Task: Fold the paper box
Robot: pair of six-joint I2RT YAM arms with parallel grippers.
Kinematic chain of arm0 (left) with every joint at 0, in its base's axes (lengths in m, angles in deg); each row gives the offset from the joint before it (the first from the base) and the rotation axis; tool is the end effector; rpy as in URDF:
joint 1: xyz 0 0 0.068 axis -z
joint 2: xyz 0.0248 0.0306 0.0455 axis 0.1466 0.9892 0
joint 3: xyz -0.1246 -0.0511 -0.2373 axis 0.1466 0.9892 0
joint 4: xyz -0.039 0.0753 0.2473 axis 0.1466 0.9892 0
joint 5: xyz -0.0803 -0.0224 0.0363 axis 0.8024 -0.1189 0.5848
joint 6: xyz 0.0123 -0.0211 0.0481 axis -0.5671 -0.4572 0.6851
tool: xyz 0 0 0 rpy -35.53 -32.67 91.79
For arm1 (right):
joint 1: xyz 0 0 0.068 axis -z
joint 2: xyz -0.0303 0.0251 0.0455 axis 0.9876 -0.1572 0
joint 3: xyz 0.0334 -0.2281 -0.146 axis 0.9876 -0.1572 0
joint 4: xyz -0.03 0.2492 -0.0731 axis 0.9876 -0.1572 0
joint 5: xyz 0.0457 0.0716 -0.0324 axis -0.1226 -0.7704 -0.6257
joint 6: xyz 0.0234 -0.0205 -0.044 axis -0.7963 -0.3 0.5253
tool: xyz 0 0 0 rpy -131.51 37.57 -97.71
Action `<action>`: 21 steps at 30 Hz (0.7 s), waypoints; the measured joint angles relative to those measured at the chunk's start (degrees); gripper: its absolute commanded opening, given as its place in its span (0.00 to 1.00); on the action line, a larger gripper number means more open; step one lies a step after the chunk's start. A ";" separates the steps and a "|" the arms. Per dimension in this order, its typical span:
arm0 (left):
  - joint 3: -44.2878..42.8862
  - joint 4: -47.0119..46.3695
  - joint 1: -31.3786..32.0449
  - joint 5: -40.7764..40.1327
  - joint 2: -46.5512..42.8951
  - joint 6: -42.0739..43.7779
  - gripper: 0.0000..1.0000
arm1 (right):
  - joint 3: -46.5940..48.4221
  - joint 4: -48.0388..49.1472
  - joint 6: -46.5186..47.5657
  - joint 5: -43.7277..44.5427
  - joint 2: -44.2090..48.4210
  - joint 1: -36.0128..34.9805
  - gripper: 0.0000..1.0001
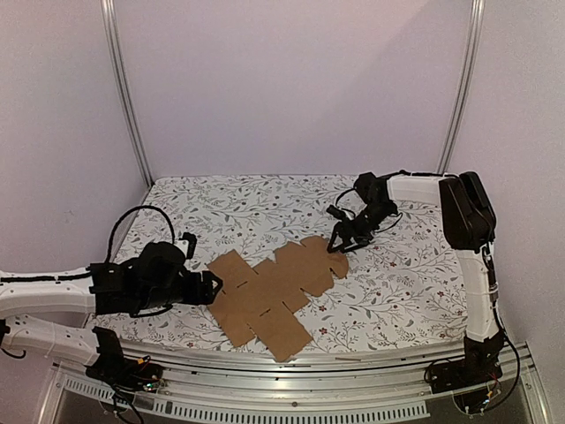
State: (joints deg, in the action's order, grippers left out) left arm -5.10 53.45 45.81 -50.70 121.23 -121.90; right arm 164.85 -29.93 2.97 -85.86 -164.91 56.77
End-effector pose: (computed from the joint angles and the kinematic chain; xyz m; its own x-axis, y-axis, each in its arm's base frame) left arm 0.1253 -0.1549 0.1966 -0.7310 -0.0952 -0.6757 0.1890 0.9232 -0.3345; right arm 0.4027 0.2049 0.1376 -0.8666 -0.4573 -0.1999 -0.4778 0.6443 0.5972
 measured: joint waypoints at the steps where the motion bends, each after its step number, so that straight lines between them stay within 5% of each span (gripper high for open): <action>1: 0.92 0.22 0.00 -0.46 -1.44 -0.85 0.76 | 0.24 -0.15 0.37 -1.07 -0.37 -0.11 0.55; 9: 3.56 1.57 -0.02 -3.10 -7.04 -4.11 0.76 | 0.31 -3.65 1.55 -7.80 -1.68 -1.97 0.00; 21: 3.17 3.54 -0.02 -5.33 -8.07 -3.56 0.76 | 6.88 -11.23 5.29 -6.82 4.63 -0.44 0.00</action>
State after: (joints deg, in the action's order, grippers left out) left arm -1.93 56.99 45.79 -56.03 113.16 -125.46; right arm 171.74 -41.16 8.26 -92.68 -160.28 56.34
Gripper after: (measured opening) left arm 0.760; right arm 0.005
